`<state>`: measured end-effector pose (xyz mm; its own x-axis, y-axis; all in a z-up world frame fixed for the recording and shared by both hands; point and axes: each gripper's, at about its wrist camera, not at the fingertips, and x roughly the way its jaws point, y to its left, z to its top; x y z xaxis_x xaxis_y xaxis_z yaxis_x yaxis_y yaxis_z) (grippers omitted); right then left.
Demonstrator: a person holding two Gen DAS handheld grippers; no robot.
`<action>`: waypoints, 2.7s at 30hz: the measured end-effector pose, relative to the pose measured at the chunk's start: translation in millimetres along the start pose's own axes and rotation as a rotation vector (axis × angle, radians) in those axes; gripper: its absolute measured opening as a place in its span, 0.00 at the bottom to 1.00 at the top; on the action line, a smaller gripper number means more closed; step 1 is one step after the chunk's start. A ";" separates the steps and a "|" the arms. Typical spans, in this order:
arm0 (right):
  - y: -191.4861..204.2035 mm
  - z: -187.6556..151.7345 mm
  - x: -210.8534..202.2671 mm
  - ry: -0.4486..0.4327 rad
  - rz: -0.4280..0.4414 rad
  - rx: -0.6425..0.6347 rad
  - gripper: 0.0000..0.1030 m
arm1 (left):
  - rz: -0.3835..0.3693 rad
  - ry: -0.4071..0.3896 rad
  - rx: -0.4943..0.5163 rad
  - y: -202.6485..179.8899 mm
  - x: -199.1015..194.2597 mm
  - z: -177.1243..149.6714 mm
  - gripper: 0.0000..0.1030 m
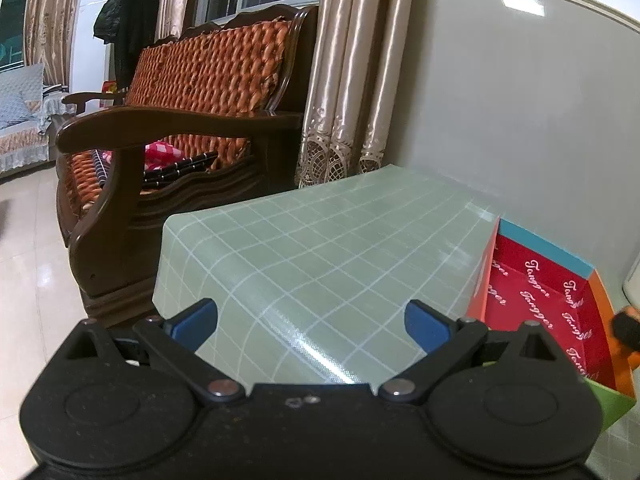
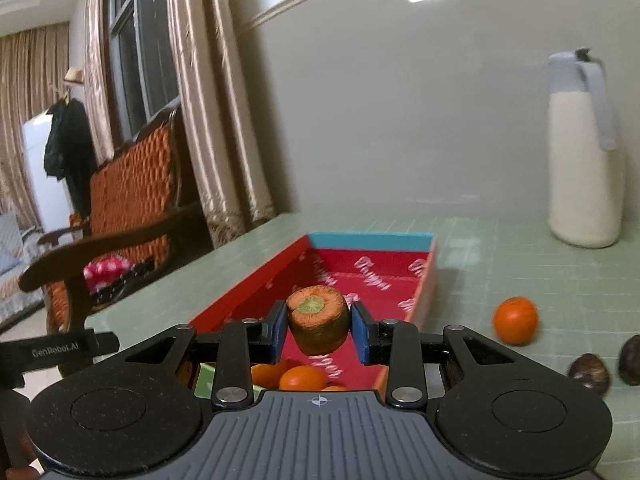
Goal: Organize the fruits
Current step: 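Carry the carrot slice over the box and open the right gripper, then grasp a brown chestnut with the left gripper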
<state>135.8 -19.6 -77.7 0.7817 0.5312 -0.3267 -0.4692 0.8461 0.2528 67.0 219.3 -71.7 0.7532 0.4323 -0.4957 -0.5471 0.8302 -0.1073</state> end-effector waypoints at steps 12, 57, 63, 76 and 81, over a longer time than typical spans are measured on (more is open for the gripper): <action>16.3 -4.4 11.9 0.031 0.022 -0.024 0.81 | -0.001 0.003 -0.012 2.6 0.1 0.3 0.92; -171.9 -43.1 -172.5 -0.184 -1.278 0.191 1.00 | -0.708 -0.005 0.642 -295.2 -45.7 -99.6 0.76; -181.7 -41.4 -183.0 -0.190 -1.279 0.225 1.00 | -0.717 0.072 0.657 -313.6 -30.0 -111.6 0.61; -185.2 -43.2 -181.8 -0.182 -1.229 0.238 1.00 | -0.717 0.131 0.631 -318.8 -15.9 -114.1 0.29; -183.6 -44.4 -178.8 -0.181 -1.217 0.231 1.00 | -0.712 0.079 0.607 -311.0 -23.3 -107.1 0.29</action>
<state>63.9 -267.9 -106.1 0.7111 -0.6181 -0.3352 0.6648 0.7462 0.0343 180.5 -86.6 -119.0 0.7982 -0.2547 -0.5459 0.3341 0.9413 0.0494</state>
